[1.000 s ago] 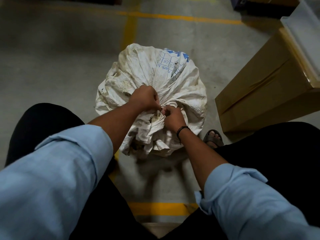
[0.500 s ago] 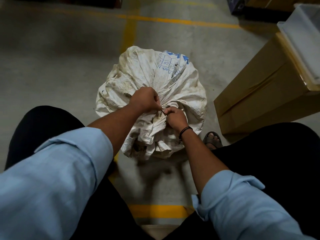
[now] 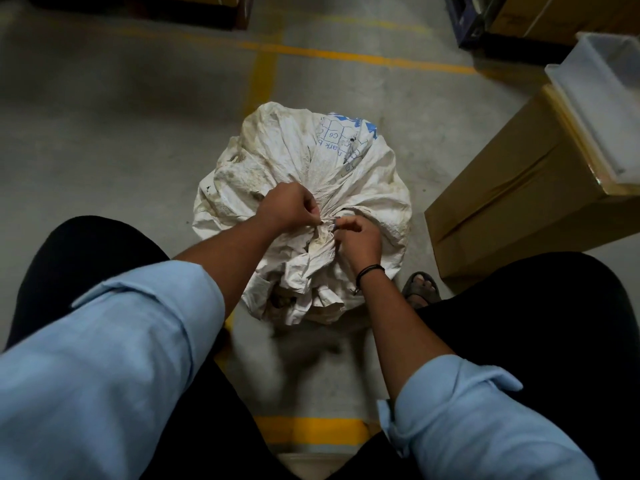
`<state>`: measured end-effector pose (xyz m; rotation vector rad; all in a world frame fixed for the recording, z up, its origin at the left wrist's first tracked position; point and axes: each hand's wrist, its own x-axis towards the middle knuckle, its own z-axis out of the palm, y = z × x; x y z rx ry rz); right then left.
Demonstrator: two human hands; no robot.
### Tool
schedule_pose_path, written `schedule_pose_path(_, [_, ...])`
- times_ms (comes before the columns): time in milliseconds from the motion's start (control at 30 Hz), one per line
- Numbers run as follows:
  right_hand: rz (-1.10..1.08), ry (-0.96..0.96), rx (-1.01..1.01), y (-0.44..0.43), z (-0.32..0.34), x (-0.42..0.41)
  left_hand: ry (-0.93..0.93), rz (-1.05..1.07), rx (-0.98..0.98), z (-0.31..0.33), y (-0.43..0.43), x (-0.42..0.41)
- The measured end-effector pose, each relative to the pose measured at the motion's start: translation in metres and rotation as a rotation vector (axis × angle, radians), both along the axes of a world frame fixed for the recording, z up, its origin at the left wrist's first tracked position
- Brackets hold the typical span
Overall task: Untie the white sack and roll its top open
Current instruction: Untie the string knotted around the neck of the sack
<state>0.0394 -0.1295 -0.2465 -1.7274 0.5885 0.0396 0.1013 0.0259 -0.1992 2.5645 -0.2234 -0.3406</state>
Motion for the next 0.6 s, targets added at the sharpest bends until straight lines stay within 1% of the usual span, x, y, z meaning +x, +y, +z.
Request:
schedule_pose_path(67, [0.052, -0.078, -0.121, 0.004, 0.005, 0.0, -0.009, 0.011, -0.025, -0.001, 0.001, -0.002])
schedule_pose_path(133, [0.125, -0.152, -0.368, 0.009, 0.011, -0.002, 0.008, 0.022, -0.06, -0.004, 0.003, -0.004])
schedule_pose_path(200, [0.204, -0.157, -0.578, 0.014, 0.017, -0.003, 0.014, 0.031, -0.095, -0.007, 0.005, -0.005])
schedule_pose_path(233, [0.234, -0.149, -0.629, 0.015, 0.018, -0.003, 0.015, 0.033, -0.111, -0.008, 0.007, -0.005])
schedule_pose_path(333, [0.273, -0.116, -0.701, 0.021, 0.019, -0.002, 0.03, 0.011, -0.157, -0.009, 0.011, -0.004])
schedule_pose_path(467, [0.251, -0.104, -0.712, 0.028, 0.022, -0.001, 0.052, -0.024, -0.204, -0.01, 0.017, -0.005])
schedule_pose_path(600, [0.315, -0.108, -0.846, 0.033, 0.027, 0.001, 0.041, -0.026, -0.237, -0.016, 0.021, -0.005])
